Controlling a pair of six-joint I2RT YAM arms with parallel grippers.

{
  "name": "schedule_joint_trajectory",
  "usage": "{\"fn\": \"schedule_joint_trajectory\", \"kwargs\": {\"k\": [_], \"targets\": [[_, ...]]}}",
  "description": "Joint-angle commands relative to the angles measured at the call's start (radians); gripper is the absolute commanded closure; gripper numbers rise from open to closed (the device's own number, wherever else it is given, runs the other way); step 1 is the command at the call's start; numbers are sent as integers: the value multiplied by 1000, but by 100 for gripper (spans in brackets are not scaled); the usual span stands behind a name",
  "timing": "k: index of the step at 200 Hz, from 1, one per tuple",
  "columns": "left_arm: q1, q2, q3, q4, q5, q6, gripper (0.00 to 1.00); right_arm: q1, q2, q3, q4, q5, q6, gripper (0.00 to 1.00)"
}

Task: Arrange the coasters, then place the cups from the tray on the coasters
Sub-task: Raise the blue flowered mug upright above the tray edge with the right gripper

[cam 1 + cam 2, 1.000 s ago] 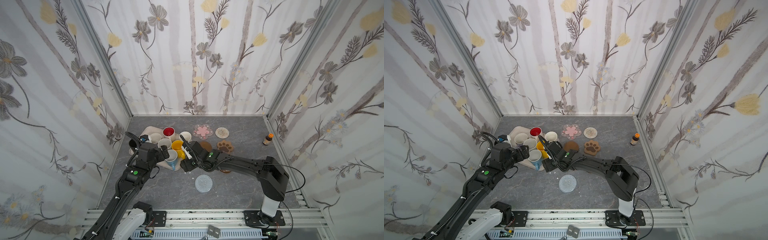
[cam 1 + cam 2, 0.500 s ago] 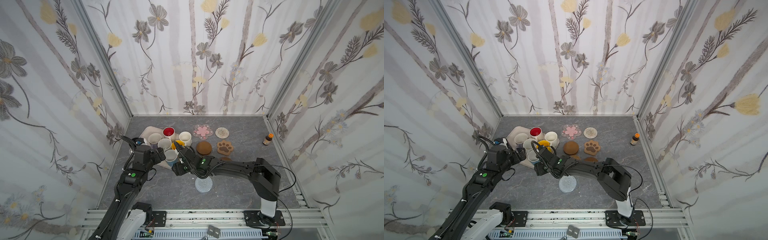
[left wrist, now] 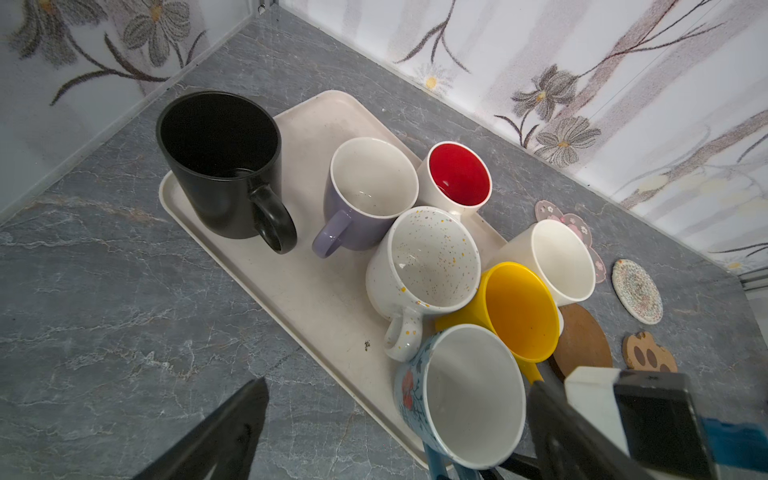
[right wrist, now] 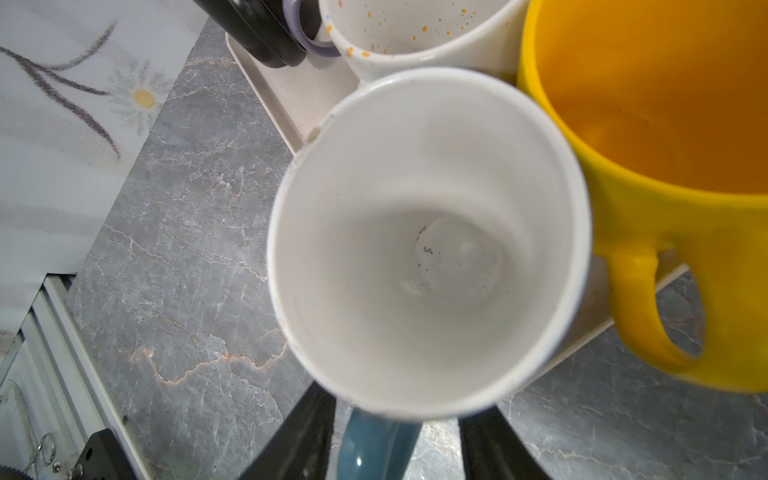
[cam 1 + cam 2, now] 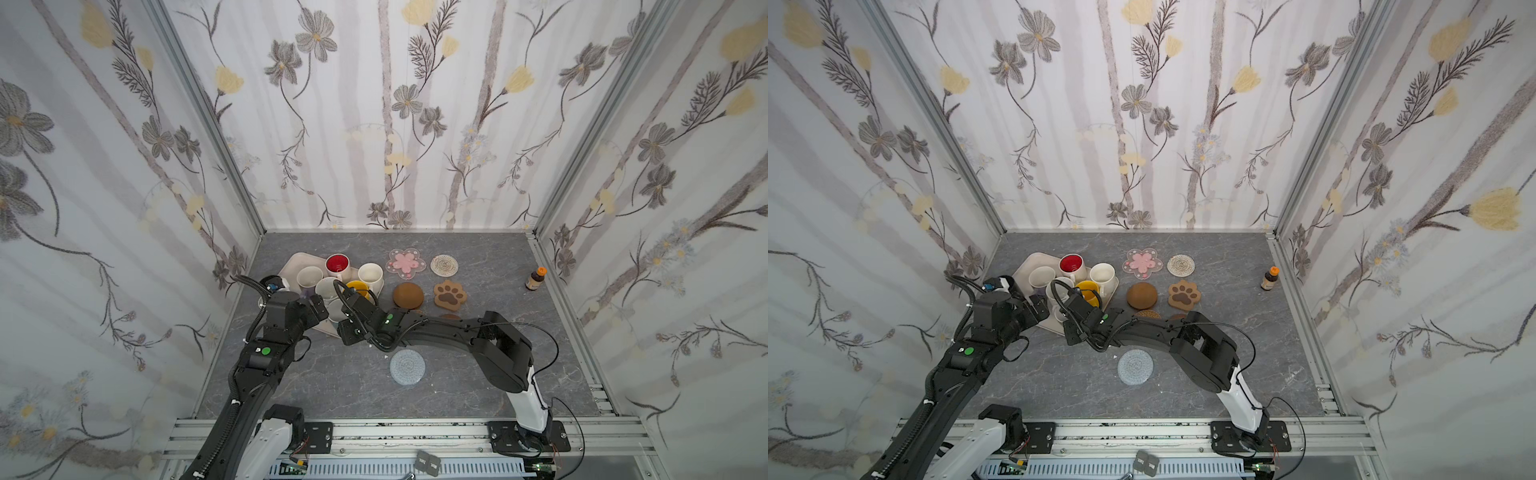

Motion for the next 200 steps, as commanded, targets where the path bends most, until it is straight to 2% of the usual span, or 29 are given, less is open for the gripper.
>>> {"fn": "schedule_joint_trajectory", "kwargs": {"k": [1,48,75,142,200], "targets": [[1,-5,-3,30,-17,-9,0,-1,10,9,-15,40,0,59],[1,-4,-3,30,-8,-7,0,-1,-1,-8,-39,72,-23,65],[1,-9,-3,30,-7,0,0,-1,-7,-14,-34,67,-40,77],[1,-5,-5,32,-9,1,0,-2,-27,-23,-27,82,-73,85],[1,-3,-5,32,-12,1,0,-2,-47,-12,-23,91,-104,98]]}}
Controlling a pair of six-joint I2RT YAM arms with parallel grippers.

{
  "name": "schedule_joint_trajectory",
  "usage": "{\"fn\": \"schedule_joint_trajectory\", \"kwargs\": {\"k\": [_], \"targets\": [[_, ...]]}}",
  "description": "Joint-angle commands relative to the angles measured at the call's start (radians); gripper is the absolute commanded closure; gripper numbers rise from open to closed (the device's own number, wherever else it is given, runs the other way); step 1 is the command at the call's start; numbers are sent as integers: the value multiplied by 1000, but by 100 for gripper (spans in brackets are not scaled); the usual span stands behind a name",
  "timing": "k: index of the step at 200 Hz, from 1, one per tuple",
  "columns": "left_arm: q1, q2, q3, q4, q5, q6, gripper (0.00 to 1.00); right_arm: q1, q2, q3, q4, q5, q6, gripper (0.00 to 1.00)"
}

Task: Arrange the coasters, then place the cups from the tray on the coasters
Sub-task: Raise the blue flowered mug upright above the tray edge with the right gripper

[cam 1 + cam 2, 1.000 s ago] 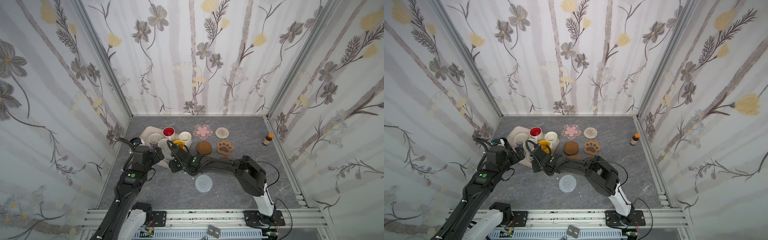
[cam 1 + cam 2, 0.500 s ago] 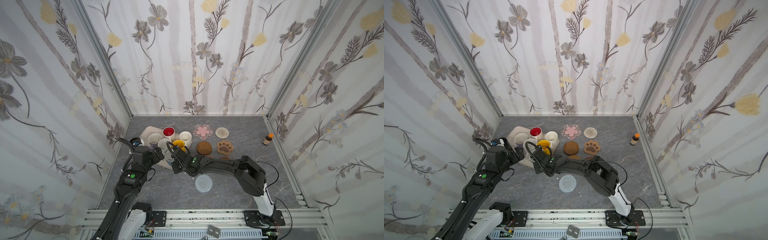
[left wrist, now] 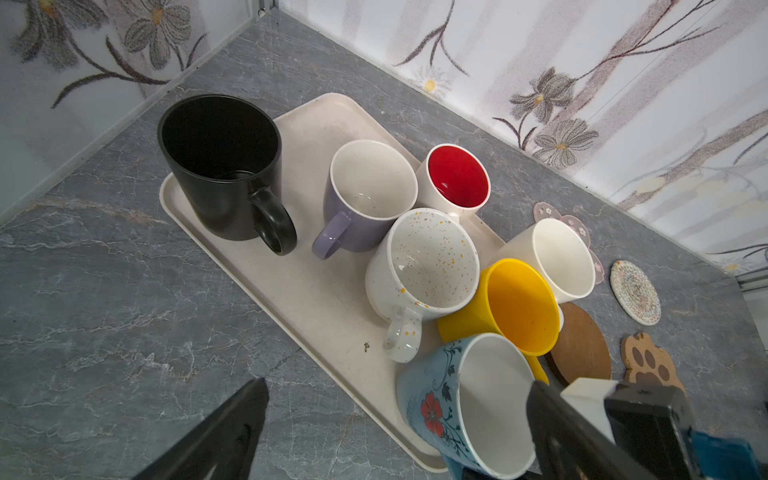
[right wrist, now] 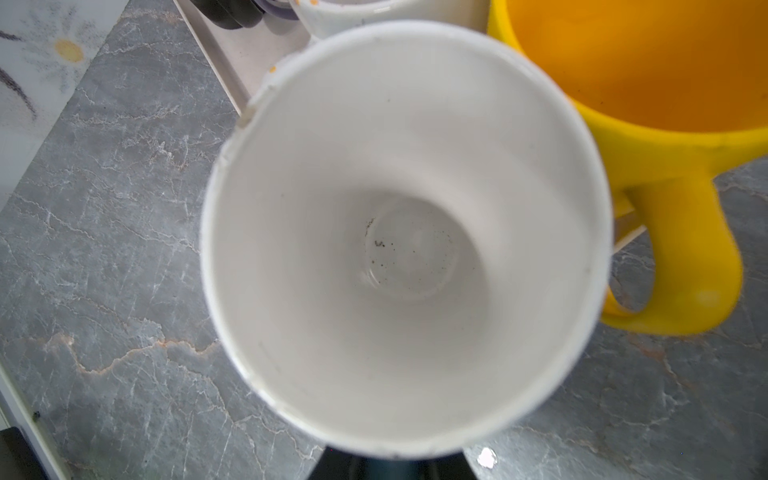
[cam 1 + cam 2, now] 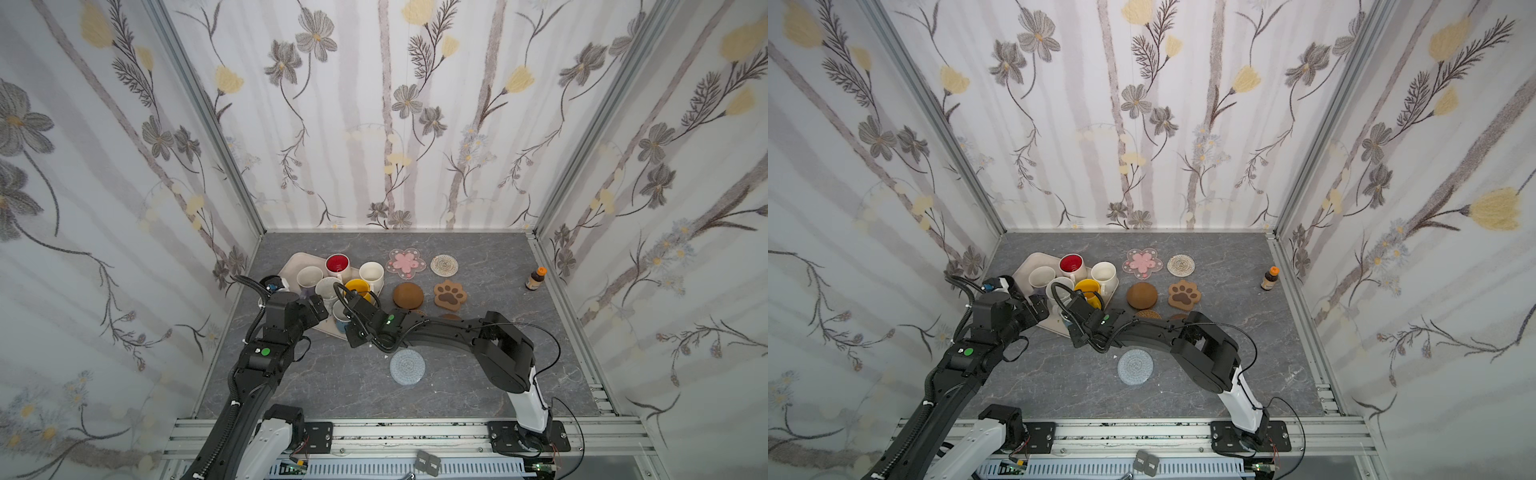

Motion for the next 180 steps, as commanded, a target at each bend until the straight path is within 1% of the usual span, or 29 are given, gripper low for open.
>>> {"fn": "schedule_joint_trajectory", "kwargs": {"k": [1,13,92,118,144,180], "targets": [[1,1,-5,30,-12,-1,0,-1,-24,10,38,37,-24,98],[1,1,-5,30,-12,-1,0,-3,-27,13,34,40,-27,100],[2,1,-2,30,-8,7,0,-8,-60,37,18,35,-45,100],[2,5,11,30,57,57,0,-6,-89,28,6,36,-51,100],[2,24,25,29,102,72,0,-6,-139,0,-3,44,-55,100],[1,11,38,27,115,59,0,-5,-246,-85,2,72,-55,100]]}}
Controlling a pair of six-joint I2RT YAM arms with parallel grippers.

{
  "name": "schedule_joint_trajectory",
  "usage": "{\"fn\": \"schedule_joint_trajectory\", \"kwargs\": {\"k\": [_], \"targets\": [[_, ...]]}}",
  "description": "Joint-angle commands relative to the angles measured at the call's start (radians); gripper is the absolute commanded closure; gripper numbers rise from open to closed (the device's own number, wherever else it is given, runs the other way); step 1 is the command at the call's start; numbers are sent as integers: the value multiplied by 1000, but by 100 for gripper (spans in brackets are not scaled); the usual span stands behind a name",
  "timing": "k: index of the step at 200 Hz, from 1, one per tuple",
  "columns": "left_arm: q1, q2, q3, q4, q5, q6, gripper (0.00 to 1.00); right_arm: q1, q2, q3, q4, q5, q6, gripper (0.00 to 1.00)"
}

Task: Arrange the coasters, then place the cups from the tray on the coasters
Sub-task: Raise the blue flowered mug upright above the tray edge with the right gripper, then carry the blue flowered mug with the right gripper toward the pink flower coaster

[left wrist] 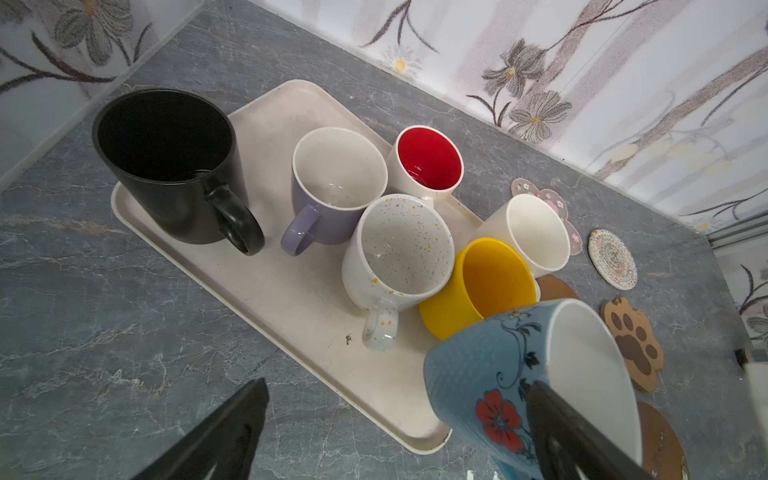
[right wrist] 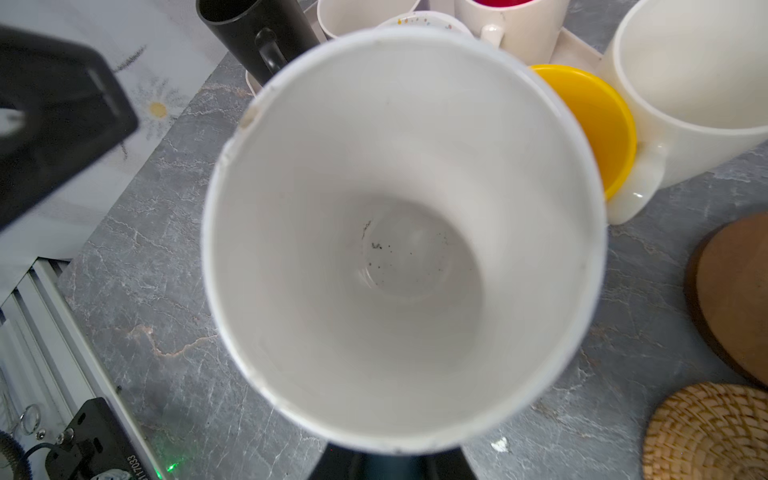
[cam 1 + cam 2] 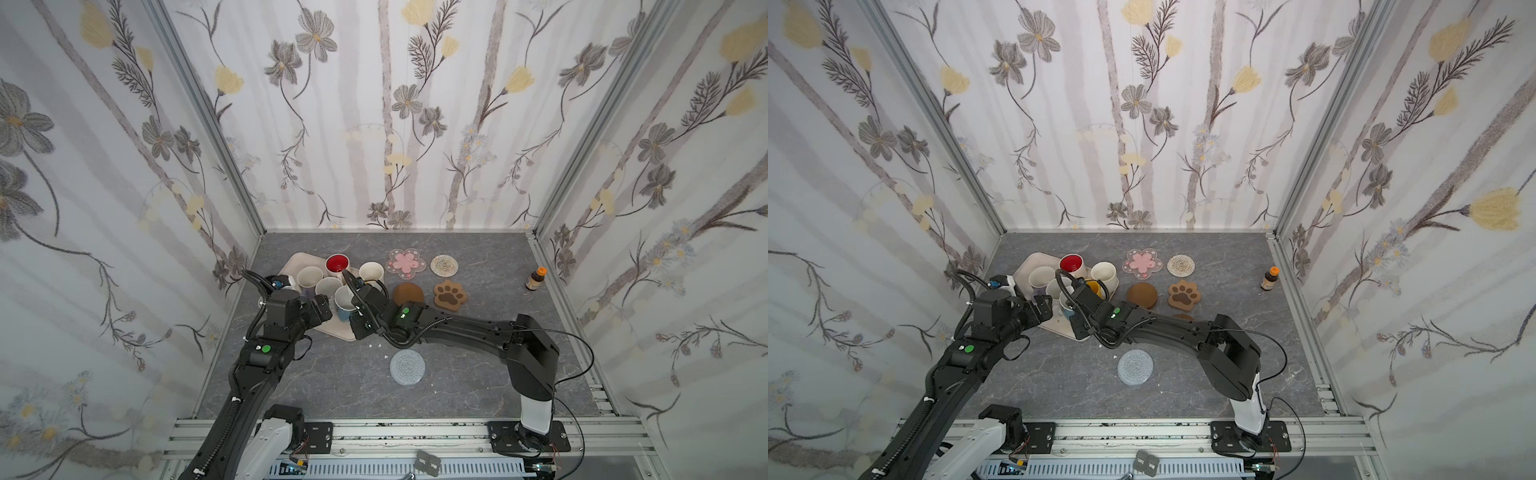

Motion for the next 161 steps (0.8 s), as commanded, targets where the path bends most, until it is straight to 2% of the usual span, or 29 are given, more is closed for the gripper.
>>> {"fn": "schedule_joint_trajectory", "kwargs": {"k": [1,36,64,122,161], "targets": [[0,-11,17,26,29,3,0,2,-69,-44,38,45,-11,100],[-11,-34,41,18,65,-20,0,3,-190,-150,43,59,-10,100],[-56,-41,50,12,69,-53,0,7,-289,-250,51,73,1,100],[-240,-15,65,12,-52,-123,0,-2,-445,-416,54,107,24,100],[-323,35,88,13,-111,-143,0,-46,-500,-470,46,113,27,100]]}}
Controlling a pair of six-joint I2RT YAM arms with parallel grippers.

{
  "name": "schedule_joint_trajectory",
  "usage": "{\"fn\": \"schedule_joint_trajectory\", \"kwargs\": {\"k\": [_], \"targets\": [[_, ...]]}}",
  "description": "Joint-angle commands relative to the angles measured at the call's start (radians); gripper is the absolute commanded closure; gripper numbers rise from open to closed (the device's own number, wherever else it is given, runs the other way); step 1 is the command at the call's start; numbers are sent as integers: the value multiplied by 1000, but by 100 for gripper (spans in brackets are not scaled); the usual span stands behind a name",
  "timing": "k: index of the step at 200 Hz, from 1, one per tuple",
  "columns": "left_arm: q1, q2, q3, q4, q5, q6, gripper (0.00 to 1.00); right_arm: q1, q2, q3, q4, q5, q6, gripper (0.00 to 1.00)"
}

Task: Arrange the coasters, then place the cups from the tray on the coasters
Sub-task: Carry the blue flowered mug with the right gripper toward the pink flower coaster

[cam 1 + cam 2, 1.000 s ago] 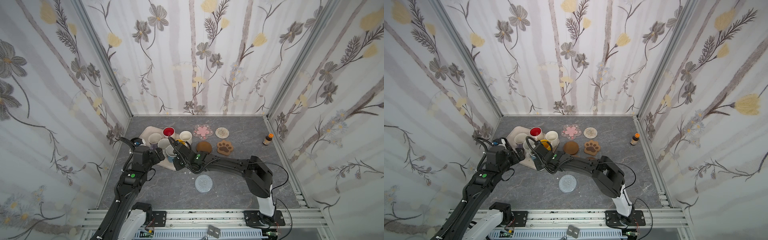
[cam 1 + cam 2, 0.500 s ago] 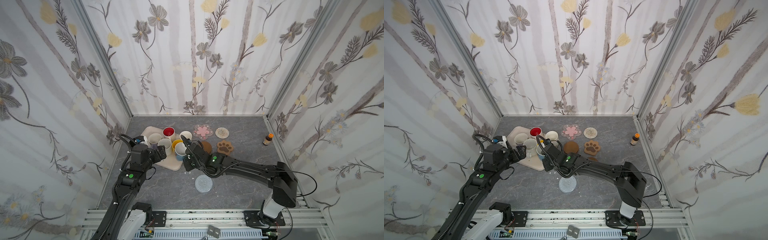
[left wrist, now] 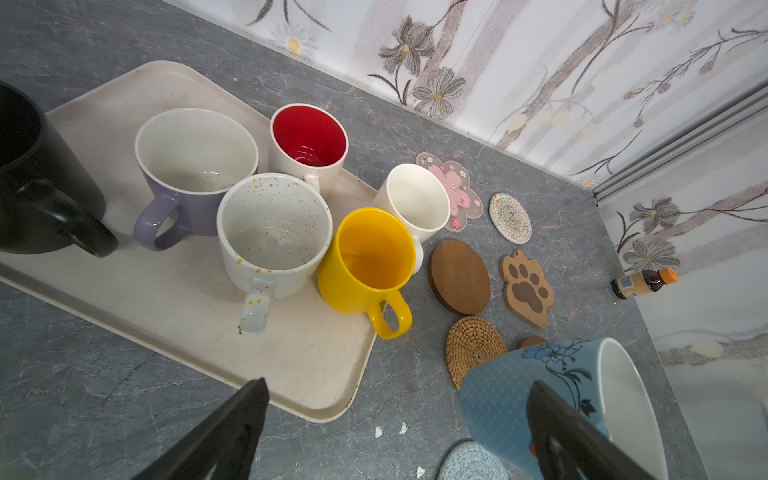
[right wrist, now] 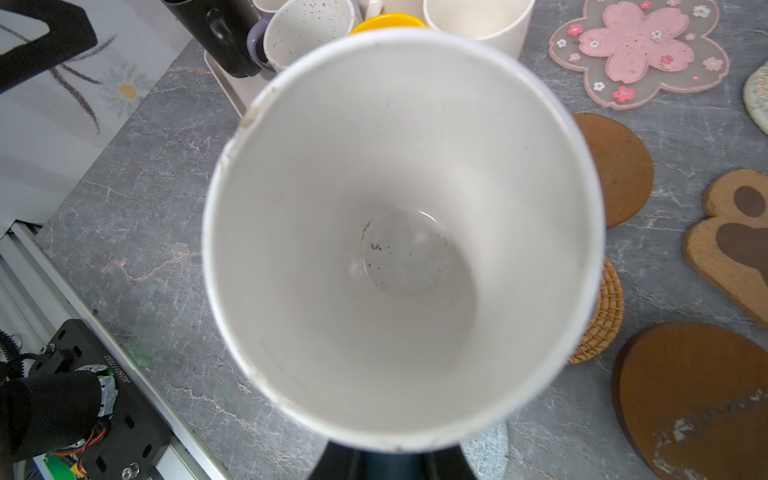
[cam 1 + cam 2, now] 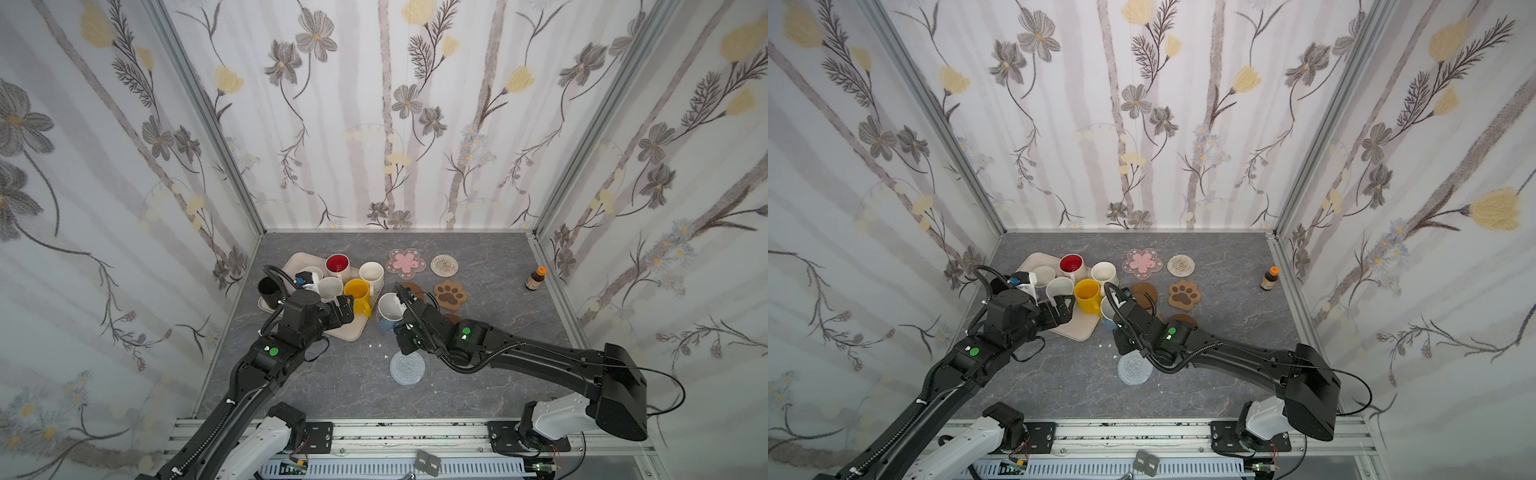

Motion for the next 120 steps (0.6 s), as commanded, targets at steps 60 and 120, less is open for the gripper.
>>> {"fn": "schedule_joint_trajectory", "kwargs": {"k": [60,120], "targets": [[-44,114,73,29,-70,-12,0,-148,-44,-30,71,-10,-32,100],[-23,238,154,69,-6,51,0,-250,83,86,44,-43,-97,100]]}}
